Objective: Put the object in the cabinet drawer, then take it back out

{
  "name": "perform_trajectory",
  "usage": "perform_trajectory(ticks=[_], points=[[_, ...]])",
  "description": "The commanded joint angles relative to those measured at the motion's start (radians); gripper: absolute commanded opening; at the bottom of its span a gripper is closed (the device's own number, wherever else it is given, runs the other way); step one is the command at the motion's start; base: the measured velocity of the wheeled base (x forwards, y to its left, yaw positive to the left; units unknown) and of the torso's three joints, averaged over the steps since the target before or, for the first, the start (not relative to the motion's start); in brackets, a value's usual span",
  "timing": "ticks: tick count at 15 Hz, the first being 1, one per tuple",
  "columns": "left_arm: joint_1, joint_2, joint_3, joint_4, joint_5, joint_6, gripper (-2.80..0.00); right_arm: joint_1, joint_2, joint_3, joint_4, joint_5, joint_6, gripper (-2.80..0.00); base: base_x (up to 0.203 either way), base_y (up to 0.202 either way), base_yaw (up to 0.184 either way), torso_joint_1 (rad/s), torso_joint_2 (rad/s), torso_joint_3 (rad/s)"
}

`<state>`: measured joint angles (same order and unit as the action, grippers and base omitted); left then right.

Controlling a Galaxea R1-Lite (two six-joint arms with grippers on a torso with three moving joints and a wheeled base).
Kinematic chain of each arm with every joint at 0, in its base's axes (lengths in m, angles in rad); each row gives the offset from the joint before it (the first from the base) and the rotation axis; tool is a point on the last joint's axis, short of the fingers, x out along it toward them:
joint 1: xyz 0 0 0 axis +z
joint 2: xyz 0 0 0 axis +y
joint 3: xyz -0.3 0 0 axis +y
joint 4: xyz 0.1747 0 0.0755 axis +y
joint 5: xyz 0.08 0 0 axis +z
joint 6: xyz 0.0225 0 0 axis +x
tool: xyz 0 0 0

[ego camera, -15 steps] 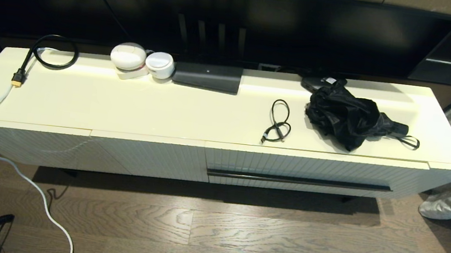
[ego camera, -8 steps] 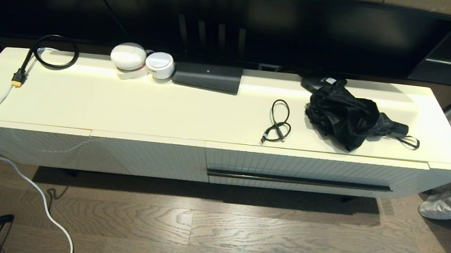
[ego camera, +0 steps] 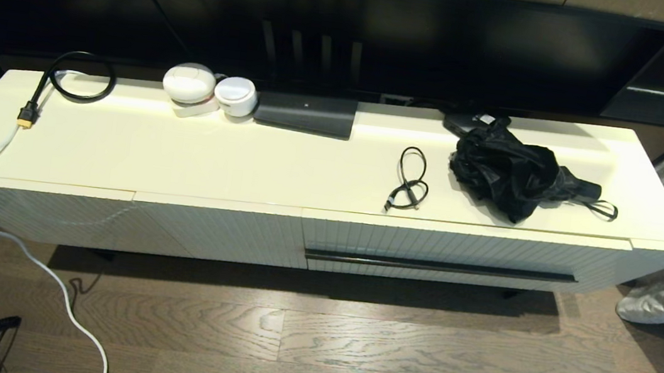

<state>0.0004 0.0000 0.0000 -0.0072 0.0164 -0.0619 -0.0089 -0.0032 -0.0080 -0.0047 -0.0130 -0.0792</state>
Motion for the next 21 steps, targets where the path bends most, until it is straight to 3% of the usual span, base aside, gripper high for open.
perform_trajectory(ticks=[1, 4, 7, 10, 14, 21], points=[[0.000, 0.000, 0.000, 0.000, 0.000, -0.001, -2.80, 0.001, 0.003, 0.006, -0.005, 0.001, -0.004, -2.80, 0.000, 0.000, 0.000, 0.000, 0.00, 0.000], [0.000, 0.000, 0.000, 0.000, 0.000, -0.001, -2.80, 0.000, 0.002, 0.007, -0.003, 0.007, 0.013, -2.80, 0.000, 0.000, 0.000, 0.000, 0.00, 0.000], [0.000, 0.000, 0.000, 0.000, 0.000, -0.001, -2.80, 0.000, 0.002, 0.008, -0.057, 0.018, -0.019, -2.80, 0.000, 0.000, 0.000, 0.000, 0.00, 0.000], [0.000, 0.000, 0.000, 0.000, 0.000, -0.001, -2.80, 0.001, 0.002, 0.006, 0.003, 0.017, -0.021, -2.80, 0.000, 0.000, 0.000, 0.000, 0.00, 0.000], [0.000, 0.001, 0.000, 0.000, 0.000, -0.001, -2.80, 0.000, 0.002, 0.008, 0.003, 0.005, 0.054, -2.80, 0.000, 0.000, 0.000, 0.000, 0.00, 0.000], [0.001, 0.000, 0.000, 0.000, 0.000, -0.001, -2.80, 0.000, 0.003, 0.006, 0.005, 0.007, 0.058, -2.80, 0.000, 0.000, 0.000, 0.000, 0.00, 0.000]])
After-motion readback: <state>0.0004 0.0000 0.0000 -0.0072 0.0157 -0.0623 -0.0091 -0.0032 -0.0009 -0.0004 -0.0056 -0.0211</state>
